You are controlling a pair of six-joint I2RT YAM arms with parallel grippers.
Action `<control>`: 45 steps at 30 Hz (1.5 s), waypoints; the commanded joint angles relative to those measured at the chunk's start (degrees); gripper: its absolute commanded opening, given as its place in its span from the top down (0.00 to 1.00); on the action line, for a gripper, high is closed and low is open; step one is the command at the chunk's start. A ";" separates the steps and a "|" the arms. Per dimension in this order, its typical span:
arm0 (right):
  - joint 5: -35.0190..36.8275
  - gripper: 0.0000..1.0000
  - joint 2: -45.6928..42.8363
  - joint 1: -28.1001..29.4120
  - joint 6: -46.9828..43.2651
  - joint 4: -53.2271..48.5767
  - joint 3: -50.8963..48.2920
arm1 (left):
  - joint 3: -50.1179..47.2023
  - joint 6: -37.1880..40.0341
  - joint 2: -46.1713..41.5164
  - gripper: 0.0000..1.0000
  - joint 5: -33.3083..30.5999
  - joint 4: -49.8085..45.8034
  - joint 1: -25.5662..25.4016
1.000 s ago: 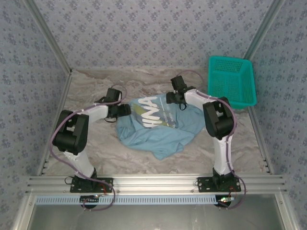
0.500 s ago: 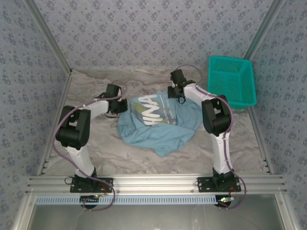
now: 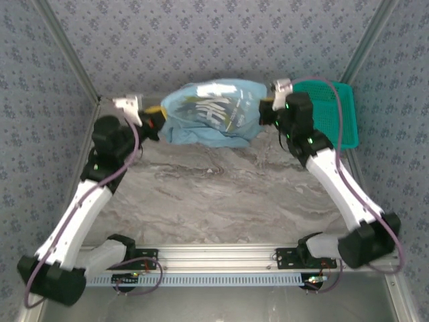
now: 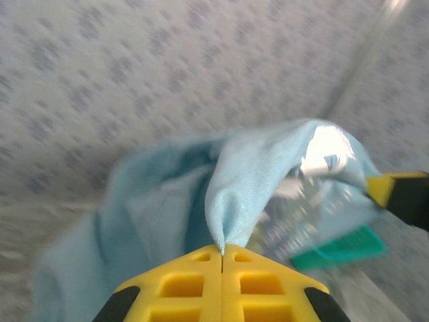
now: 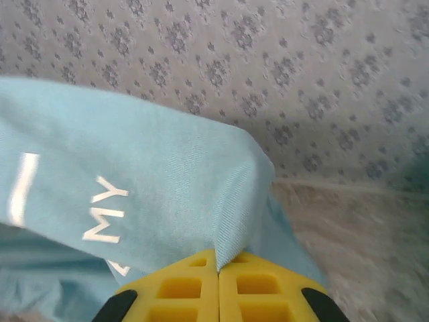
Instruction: Fold the inside-out t-shirt
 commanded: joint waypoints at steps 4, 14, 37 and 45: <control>5.39 0.54 -8.36 0.00 9.01 -13.99 -22.20 | -22.47 -0.44 -3.36 0.65 3.41 -7.41 -11.09; -0.83 0.43 -10.12 4.15 11.08 -5.87 -25.79 | -17.25 -2.08 7.11 0.47 0.55 -8.50 -14.36; -5.14 0.50 37.99 18.47 1.33 5.93 -2.25 | -12.92 -5.74 24.72 0.40 -12.36 -10.97 -15.11; -15.33 1.00 29.27 12.54 6.14 8.63 -6.07 | -9.41 -4.80 32.51 0.40 -14.63 -7.54 -16.65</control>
